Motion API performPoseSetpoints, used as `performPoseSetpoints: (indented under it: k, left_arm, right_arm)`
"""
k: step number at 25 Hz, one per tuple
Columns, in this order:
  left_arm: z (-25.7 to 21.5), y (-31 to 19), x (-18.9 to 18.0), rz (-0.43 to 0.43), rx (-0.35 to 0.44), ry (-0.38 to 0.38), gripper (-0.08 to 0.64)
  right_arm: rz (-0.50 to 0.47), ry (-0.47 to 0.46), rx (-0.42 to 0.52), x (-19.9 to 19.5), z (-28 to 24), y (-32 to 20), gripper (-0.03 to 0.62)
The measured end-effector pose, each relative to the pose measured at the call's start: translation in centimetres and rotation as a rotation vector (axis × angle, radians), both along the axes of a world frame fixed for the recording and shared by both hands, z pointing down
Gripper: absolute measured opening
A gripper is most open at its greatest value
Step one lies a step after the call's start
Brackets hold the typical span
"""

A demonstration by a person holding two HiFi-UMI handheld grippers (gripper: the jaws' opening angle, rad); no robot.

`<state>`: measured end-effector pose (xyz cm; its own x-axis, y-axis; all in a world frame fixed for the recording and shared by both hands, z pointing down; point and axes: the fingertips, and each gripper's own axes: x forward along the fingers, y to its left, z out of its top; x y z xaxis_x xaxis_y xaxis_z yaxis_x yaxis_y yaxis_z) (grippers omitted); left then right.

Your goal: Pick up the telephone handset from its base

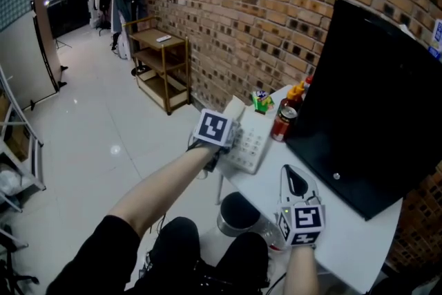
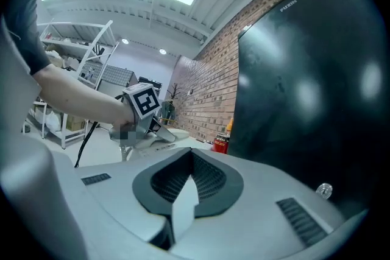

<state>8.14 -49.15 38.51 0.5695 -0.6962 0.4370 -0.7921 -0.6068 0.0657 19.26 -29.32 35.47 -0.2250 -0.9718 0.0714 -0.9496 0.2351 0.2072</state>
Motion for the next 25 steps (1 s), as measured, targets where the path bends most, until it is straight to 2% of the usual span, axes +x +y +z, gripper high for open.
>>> performPoseSetpoints:
  k: [4,8,12,15,17,22,25]
  left_arm:
    - [0.2,0.0,-0.4,-0.01,-0.011,-0.012,0.251]
    - [-0.7,-0.2,-0.7,-0.029,-0.024,0.065,0.229]
    - [-1.4,0.6,-1.1,-0.01,-0.008,0.064,0.227]
    - [-1.8,1.0,-2.0,-0.022,-0.004,0.096,0.225]
    - [-2.9,1.7,-2.4,-0.005,0.02,0.156,0.225]
    - [-5.7,4.0,-4.2,0.092,0.051,0.372,0.224]
    - [-6.7,5.1,-5.6,0.145,0.09,0.427,0.224]
  right_arm:
    - [-0.001,-0.054,-0.025,0.4,0.3,-1.1,0.008]
    - [-0.004,-0.063,-0.034,0.3,0.4,-1.5,0.008]
    - [-0.005,-0.074,-0.028,0.4,0.4,-1.7,0.008]
    - [-0.011,-0.086,-0.026,0.4,0.5,-1.7,0.008]
    - [-0.013,-0.083,-0.022,0.4,0.4,-1.5,0.008]
    - [-0.005,-0.091,-0.033,1.3,0.3,-1.5,0.008]
    - [0.01,-0.114,-0.039,2.0,0.4,-1.8,0.008]
